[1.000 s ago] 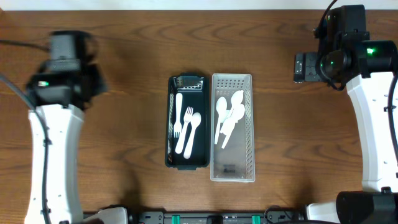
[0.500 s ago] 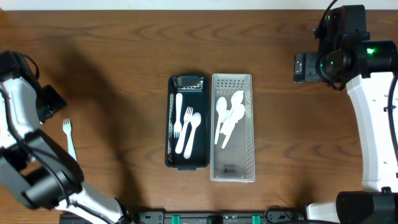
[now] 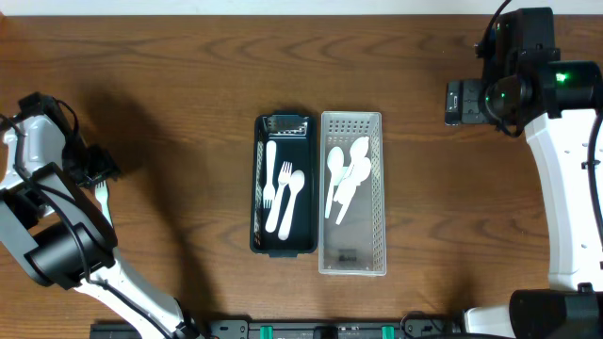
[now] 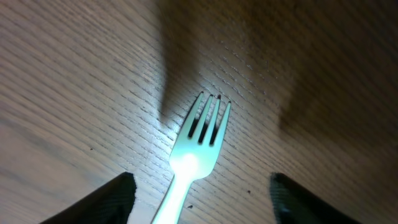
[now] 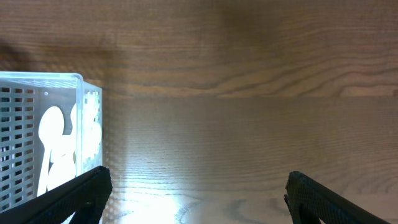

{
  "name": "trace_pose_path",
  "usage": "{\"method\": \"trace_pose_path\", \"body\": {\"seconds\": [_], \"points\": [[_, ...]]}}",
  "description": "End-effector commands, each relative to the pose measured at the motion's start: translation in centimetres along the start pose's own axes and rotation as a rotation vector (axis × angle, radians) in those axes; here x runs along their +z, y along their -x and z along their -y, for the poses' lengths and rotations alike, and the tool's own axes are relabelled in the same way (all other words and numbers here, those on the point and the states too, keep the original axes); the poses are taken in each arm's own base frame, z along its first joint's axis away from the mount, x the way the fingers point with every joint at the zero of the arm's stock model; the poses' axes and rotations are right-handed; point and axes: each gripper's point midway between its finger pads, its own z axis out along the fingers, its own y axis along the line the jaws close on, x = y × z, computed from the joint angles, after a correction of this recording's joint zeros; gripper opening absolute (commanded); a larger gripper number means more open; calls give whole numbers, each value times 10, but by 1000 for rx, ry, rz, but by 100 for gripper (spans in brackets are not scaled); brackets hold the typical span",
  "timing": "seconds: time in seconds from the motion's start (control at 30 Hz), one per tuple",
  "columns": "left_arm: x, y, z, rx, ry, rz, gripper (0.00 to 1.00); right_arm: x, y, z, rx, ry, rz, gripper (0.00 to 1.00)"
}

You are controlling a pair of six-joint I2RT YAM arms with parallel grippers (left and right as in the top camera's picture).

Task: Pack container
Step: 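Move the left gripper to the last white fork and grasp it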

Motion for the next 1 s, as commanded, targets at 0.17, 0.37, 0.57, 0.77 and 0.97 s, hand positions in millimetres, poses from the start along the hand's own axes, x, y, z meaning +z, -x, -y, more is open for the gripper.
{"method": "trace_pose_path", "body": {"seconds": [0.17, 0.37, 0.57, 0.77, 0.97], "points": [[8, -7, -9, 77, -8, -33, 77, 1, -1, 2, -12, -2, -6, 93], [16, -12, -16, 95, -13, -43, 77, 1, -1, 2, -13, -2, -6, 93], [25, -13, -16, 158, -15, -30, 77, 1, -1, 2, -13, -2, -3, 93], [26, -5, -7, 208, -63, 7, 77, 1, -1, 2, -13, -2, -5, 93], [29, -3, -7, 229, -62, 12, 77, 1, -1, 2, -13, -2, -4, 93]]}}
